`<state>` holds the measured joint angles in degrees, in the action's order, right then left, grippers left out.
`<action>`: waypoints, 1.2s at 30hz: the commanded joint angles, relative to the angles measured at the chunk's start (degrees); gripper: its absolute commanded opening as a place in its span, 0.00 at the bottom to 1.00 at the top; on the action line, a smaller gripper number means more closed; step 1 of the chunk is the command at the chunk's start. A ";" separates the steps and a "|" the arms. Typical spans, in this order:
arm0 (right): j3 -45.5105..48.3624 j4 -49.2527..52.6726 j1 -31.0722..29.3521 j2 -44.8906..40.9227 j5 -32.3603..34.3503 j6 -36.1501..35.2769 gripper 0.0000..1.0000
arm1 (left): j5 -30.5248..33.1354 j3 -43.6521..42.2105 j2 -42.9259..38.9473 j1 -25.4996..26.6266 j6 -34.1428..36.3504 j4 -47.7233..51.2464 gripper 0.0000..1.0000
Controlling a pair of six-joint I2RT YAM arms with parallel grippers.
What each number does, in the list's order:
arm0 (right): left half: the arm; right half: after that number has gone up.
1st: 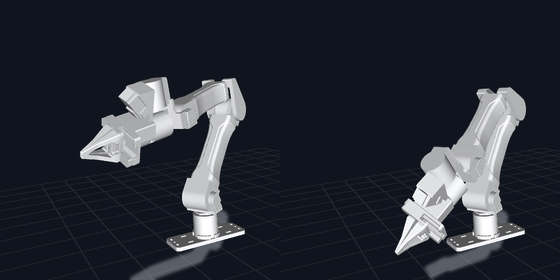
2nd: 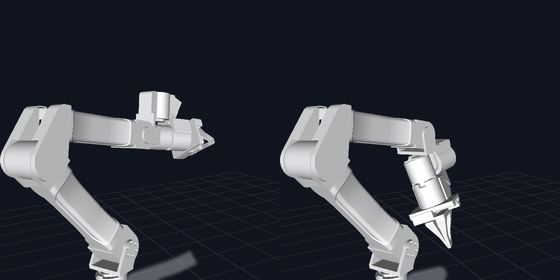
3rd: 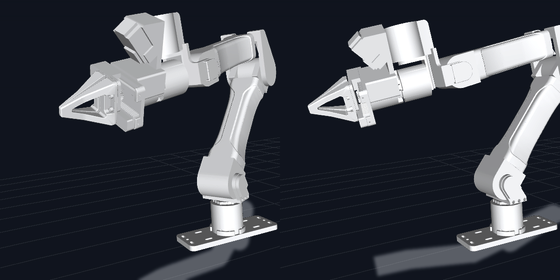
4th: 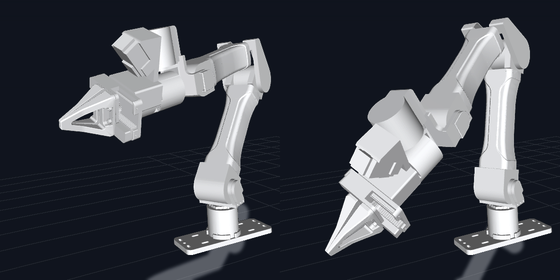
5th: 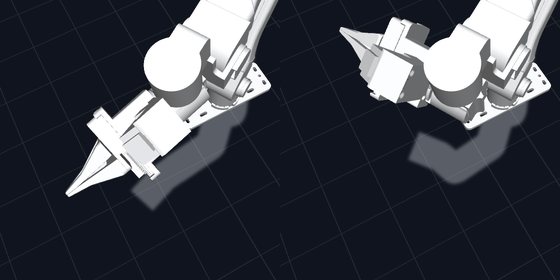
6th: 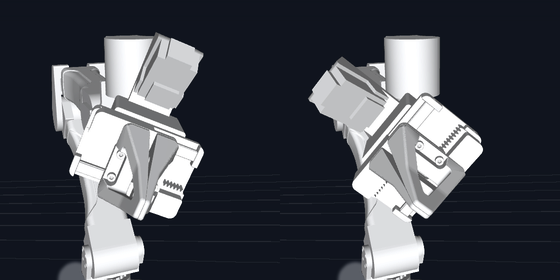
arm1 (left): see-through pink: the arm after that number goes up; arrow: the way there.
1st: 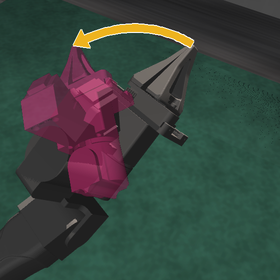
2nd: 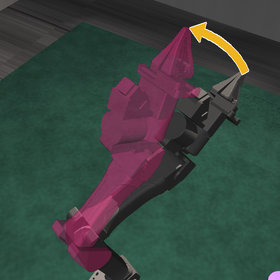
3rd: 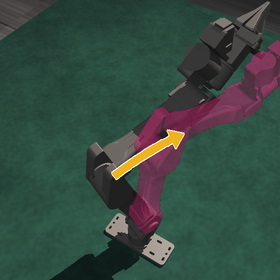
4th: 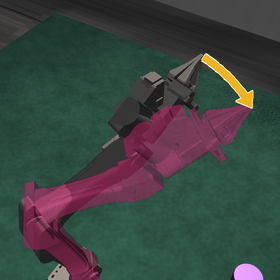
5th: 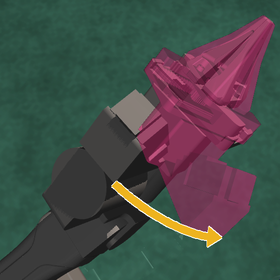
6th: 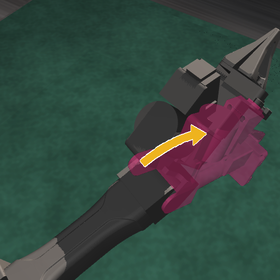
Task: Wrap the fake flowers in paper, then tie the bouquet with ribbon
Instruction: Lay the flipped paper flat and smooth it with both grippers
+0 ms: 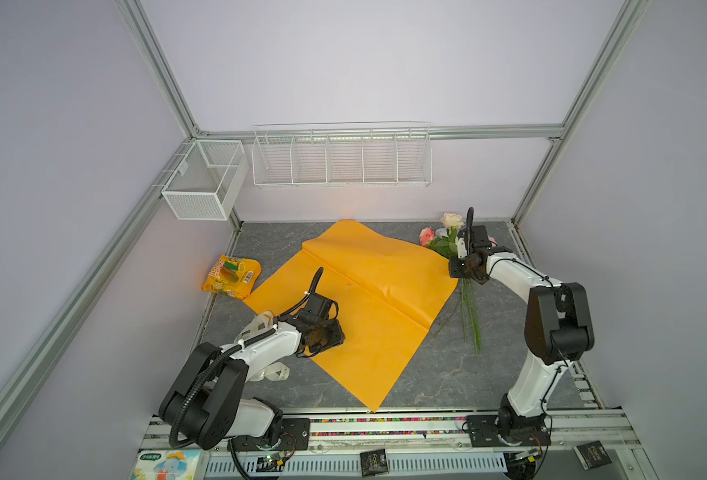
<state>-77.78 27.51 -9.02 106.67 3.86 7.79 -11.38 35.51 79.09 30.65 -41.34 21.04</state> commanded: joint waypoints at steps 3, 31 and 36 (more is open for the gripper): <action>-3.94 4.22 0.58 -7.08 3.55 -0.69 0.42 | 1.86 7.76 -2.11 0.09 3.46 8.49 0.42; -4.67 -9.85 -22.27 15.51 -8.22 19.37 0.24 | -8.02 25.15 21.93 -10.97 10.12 5.00 0.40; -2.99 -10.18 -18.78 17.33 -8.95 18.45 0.23 | -9.26 25.88 24.59 -10.97 9.14 3.01 0.40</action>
<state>-82.08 14.92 -29.91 121.05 -6.92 26.59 -19.20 60.64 102.48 19.88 -32.32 25.96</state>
